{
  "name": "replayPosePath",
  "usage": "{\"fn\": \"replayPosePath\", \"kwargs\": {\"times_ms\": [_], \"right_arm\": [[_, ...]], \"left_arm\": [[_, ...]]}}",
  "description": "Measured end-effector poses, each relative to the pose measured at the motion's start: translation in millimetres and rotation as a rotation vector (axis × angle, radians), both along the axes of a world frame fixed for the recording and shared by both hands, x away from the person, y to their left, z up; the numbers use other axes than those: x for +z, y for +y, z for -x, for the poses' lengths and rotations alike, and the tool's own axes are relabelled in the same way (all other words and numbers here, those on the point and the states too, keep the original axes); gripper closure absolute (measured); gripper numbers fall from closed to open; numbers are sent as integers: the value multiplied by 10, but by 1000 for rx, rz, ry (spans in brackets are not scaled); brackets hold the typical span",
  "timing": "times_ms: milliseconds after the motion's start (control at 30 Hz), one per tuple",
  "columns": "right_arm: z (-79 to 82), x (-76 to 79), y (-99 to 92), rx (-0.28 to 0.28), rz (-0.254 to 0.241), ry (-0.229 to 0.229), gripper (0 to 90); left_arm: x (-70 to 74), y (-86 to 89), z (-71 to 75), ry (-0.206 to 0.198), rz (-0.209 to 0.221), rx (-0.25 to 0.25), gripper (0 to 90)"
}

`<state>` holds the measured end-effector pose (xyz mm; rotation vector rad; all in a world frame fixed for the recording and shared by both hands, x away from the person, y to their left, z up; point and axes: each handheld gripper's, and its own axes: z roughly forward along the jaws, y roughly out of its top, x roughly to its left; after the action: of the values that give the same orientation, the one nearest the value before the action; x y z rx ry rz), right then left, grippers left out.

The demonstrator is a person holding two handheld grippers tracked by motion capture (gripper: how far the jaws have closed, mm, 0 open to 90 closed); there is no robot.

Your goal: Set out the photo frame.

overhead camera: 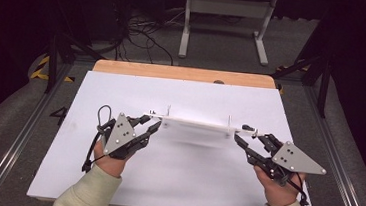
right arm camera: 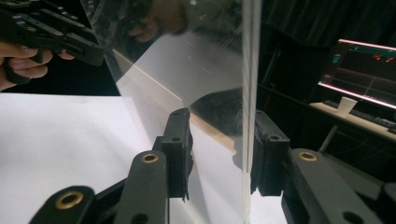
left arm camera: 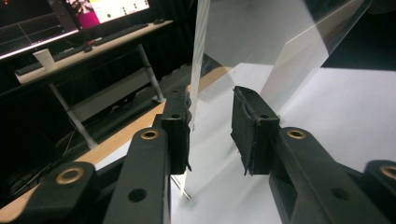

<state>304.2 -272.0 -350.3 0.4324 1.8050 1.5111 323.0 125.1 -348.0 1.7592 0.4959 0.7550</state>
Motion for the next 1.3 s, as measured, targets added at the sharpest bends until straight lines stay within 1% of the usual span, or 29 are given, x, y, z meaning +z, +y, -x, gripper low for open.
{"fn": "replayPosePath", "kwargs": {"times_ms": [67,167,267,367,400,533,600,633,667,700,733,833,933,967,1067,1133,1167,1300], "right_arm": [[21,33,2,-7,4,-12,638],[57,77,29,-17,5,-22,644],[94,124,69,-32,-1,-13,643],[121,167,100,-38,-7,4,641],[127,180,105,-36,-12,11,640],[157,225,110,-26,-35,42,635],[186,254,124,-30,-47,62,632],[194,265,129,-30,-49,68,629],[208,284,134,-30,-55,82,627],[219,302,139,-28,-61,88,625],[219,302,139,-28,-61,88,625],[261,355,147,-18,-80,111,624],[295,405,150,-9,-97,123,619],[301,413,152,-9,-98,123,616],[279,411,151,-8,-105,141,609],[244,392,147,-10,-109,165,602],[223,381,144,-9,-107,170,599],[172,345,165,-6,-122,158,587]], "left_arm": [[29,8,17,-3,1,0,697],[65,31,32,4,21,2,702],[103,54,49,10,29,6,703],[150,77,90,5,16,12,705],[174,85,112,-1,8,10,705],[258,101,189,3,8,10,708],[285,118,213,16,22,5,708],[306,138,225,38,37,-5,711],[306,138,225,38,37,-5,714],[339,151,265,57,38,-5,714],[339,151,265,57,38,-5,714],[384,159,324,67,35,-3,714],[440,162,388,73,21,6,715],[450,162,402,82,20,10,716],[449,161,407,105,18,11,722],[438,153,399,114,11,15,725],[432,152,393,117,15,16,726],[419,171,364,121,18,16,726]]}}
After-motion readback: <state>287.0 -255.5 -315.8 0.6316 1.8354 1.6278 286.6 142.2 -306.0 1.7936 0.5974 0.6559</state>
